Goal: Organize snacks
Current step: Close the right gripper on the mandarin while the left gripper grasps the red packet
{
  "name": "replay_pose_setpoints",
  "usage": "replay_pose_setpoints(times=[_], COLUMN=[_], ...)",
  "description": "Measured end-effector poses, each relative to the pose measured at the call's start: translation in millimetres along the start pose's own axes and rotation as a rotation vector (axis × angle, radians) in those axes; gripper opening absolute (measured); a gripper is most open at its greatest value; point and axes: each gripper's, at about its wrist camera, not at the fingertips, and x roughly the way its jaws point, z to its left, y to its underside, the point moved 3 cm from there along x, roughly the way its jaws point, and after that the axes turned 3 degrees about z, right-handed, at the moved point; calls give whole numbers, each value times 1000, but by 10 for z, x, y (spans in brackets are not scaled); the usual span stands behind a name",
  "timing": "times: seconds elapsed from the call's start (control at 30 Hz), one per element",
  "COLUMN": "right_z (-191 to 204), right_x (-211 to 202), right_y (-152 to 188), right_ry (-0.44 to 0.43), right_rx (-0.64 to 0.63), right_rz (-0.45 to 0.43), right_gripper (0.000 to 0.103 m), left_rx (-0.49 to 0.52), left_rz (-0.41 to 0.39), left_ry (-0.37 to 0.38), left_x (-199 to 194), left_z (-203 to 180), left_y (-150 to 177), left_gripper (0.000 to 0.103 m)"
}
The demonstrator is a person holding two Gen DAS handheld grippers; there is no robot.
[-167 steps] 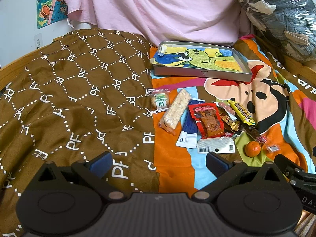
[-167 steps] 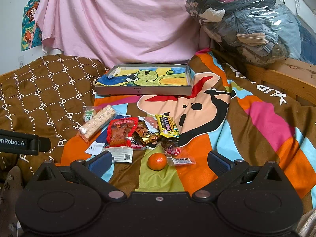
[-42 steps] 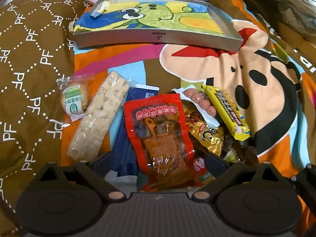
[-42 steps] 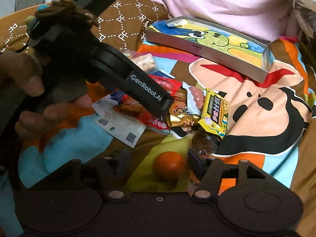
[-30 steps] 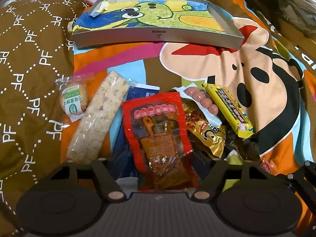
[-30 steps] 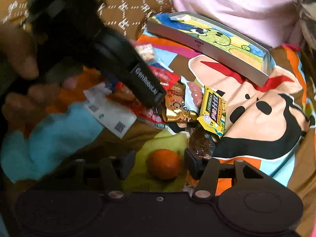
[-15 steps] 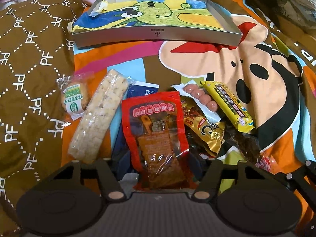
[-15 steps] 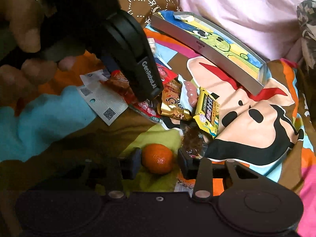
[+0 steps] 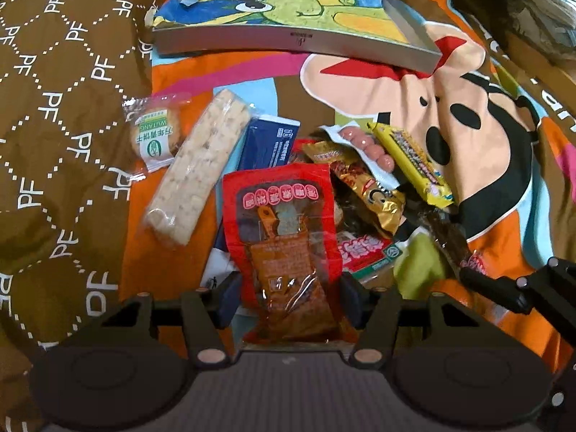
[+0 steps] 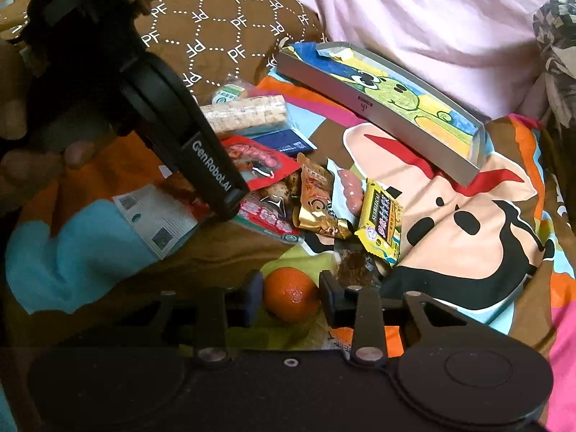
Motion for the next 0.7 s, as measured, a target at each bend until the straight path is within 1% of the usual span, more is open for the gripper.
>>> replay_pose_setpoints(times=[0.13,0.23,0.3,0.33,0.37,0.4,0.47,0.6,0.7], right_z=[10,39,69,79,79,74,63,78,78], right_x=[44,70,107,114,119,125,132,105,69], right_y=[22,39,51,59,62,63,71,72,66], right_ry=[-14,-13,-6,-5,-5,-6,6,17,27], right_rx=[0,-21,-43,-48,-48,-45,-44,-48,-46], right_rz=[23,31,40,41,43,47,57,52,33], right_gripper=[37,45,46,46,45,41,35,34,34], left_rx=[9,18,15,14,12,9,-1,-27,-27], left_rz=[4,10,11,10,8,7,14,30,34], left_ry=[-13,-18,-19,-21,-24,-20,-12,7,4], left_x=[30,55,65,69,65,62,54,4,-57], left_z=[-30,-48,-50,-49,-42,-38,-29,6,2], left_y=[-36,-55,-62,-58,-46,-37,-30,22,58], left_gripper=[66,69,69,67,65,65,59,57,56])
